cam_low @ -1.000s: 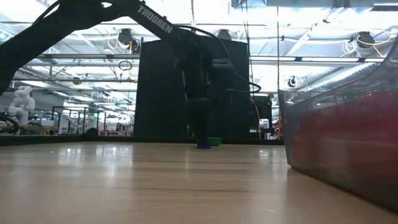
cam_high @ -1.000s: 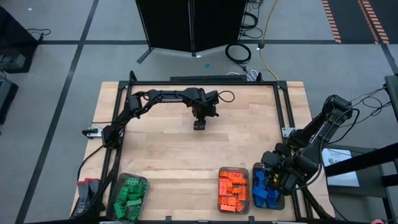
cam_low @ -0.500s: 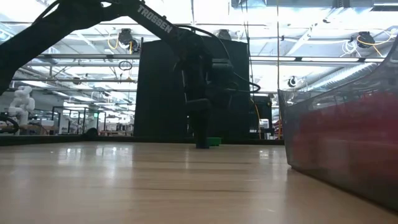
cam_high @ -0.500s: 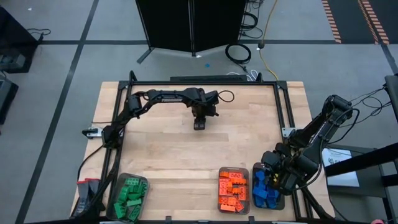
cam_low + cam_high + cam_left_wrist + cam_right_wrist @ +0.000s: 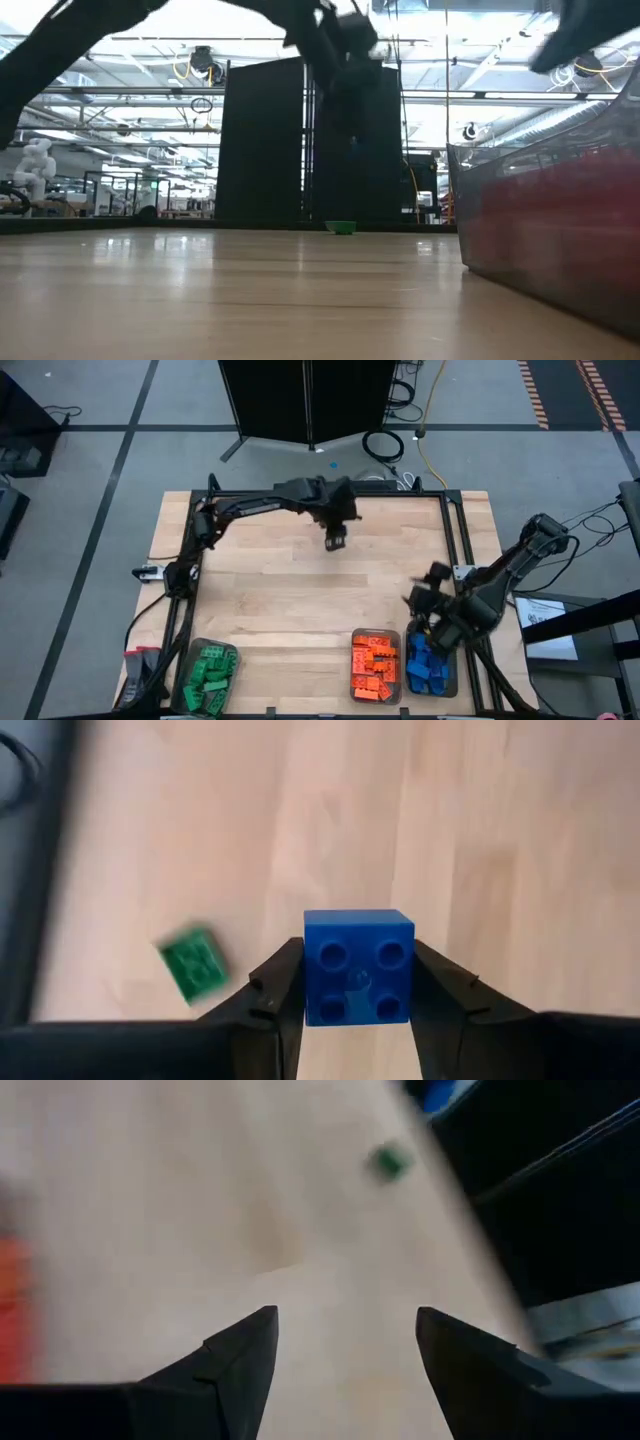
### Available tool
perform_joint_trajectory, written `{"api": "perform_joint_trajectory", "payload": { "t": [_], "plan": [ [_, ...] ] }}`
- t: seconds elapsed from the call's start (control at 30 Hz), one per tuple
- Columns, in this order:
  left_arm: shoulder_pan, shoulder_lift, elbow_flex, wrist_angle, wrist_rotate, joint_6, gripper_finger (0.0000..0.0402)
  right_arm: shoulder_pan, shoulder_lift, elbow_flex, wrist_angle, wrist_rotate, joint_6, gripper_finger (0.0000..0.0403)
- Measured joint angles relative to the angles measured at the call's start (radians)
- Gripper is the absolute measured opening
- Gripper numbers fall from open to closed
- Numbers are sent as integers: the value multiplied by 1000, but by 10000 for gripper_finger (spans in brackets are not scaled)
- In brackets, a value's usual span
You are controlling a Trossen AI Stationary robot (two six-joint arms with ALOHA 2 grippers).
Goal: Sort blocks
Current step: Put the blue game piece into the right black bin
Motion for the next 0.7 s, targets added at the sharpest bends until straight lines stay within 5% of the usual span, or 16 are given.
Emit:
{"api": "perform_joint_trajectory", "payload": {
  "t": [0.23, 0.43, 0.63, 0.7],
  "plan": [
    [0, -143, 35, 162, 23, -174, 123, -180, -1, 184, -290, 398, -275, 235],
    [-20, -254, 36, 323, 106, -307, 124, -262, -29, 404, -269, 736, -538, 235],
    [-54, -332, 37, 490, 193, -393, 125, -266, -30, 672, -208, 743, -775, 235],
    [-67, -340, 36, 544, 224, -423, 125, -253, -31, 735, -122, 644, -944, 235]
  ]
}}
